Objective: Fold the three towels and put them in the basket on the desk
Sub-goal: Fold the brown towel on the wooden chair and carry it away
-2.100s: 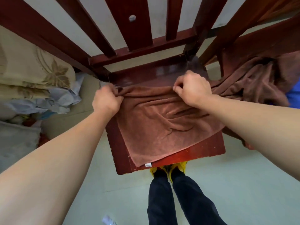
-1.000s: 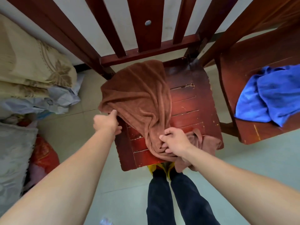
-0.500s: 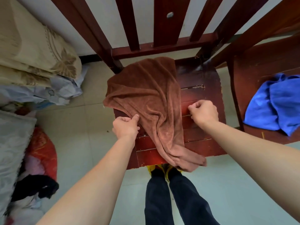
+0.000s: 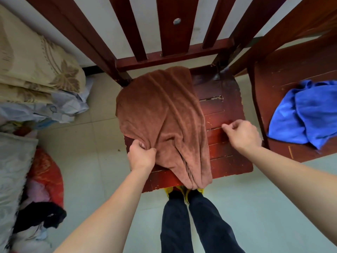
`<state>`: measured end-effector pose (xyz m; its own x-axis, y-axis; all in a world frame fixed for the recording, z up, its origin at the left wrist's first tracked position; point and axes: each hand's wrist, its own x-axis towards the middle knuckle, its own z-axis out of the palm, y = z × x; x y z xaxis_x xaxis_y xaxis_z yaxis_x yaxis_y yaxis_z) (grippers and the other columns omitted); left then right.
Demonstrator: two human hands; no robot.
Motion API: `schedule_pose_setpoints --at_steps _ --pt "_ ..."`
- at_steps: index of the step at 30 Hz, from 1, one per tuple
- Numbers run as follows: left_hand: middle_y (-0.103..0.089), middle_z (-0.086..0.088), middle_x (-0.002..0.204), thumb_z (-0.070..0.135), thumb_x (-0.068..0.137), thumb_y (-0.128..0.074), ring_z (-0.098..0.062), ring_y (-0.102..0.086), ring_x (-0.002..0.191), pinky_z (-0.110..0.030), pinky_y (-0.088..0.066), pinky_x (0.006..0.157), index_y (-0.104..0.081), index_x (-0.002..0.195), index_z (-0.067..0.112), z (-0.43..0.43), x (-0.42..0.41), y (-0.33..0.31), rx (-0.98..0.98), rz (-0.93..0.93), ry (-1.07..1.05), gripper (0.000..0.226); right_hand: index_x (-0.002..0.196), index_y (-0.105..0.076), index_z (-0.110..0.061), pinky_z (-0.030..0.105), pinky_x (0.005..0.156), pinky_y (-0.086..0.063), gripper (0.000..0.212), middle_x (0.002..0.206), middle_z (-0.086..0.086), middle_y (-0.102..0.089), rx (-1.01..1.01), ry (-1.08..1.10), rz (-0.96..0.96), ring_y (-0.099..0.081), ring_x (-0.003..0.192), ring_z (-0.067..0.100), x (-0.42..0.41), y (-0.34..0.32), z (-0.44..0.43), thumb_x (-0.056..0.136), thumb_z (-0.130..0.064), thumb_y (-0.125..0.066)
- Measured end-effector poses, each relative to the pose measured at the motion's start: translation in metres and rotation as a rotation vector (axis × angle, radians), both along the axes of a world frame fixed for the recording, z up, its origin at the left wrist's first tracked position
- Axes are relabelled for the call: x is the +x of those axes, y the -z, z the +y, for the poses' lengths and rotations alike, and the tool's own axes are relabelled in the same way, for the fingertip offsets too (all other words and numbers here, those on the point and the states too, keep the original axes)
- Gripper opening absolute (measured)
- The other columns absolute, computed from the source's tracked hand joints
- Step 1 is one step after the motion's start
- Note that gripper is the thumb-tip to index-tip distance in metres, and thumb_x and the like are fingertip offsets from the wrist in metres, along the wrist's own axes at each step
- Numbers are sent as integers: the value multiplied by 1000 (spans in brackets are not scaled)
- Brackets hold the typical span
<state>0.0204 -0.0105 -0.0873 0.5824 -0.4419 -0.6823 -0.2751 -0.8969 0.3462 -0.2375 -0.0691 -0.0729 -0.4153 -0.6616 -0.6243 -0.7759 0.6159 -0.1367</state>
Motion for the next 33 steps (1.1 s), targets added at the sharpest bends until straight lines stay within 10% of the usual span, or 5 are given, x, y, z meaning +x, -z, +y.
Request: schedule_pose_setpoints --at_steps 5,12,17,23,33 --pt "-61 -2 81 -6 76 -54 -23 -58 80 -42 -53 89 -56 86 14 3 2 4 -62 248 -363 22 87 -71 -23 32 76 -44 30 101 7 -71 11 -161 -75 -65 98 32 48 12 -11 82 -52 -65" --pt "-66 -3 104 2 73 -68 -24 -63 95 -39 -51 93 -56 105 16 20 9 7 -7 295 -76 36 95 -67 -19 39 83 -47 28 106 18 -67 106 -103 101 -61 101 38 -25 4 18 85 -44 -57" --pt "-67 -7 97 9 72 -75 -28 -66 87 -31 -52 57 -48 92 22 29 11 -1 159 331 72 36 86 -65 -22 37 84 -49 26 101 11 -69 282 -155 117 -64 97 33 -56 -11 34 82 -48 -64" --pt "-57 -6 83 19 79 -76 -15 -55 65 -31 -50 58 -45 90 15 -43 28 1 -119 297 -174 33 119 -58 -22 39 89 -47 53 109 4 -69 -147 -8 -98 -60 110 31 -21 -5 -42 76 -54 -68" --pt "-65 -2 82 12 77 -75 -18 -64 77 -26 -54 63 -54 67 22 -111 50 13 -225 70 -142 25 99 -68 -26 34 92 -49 22 110 5 -69 -271 64 -47 -64 104 28 -20 9 -104 82 -40 -67"
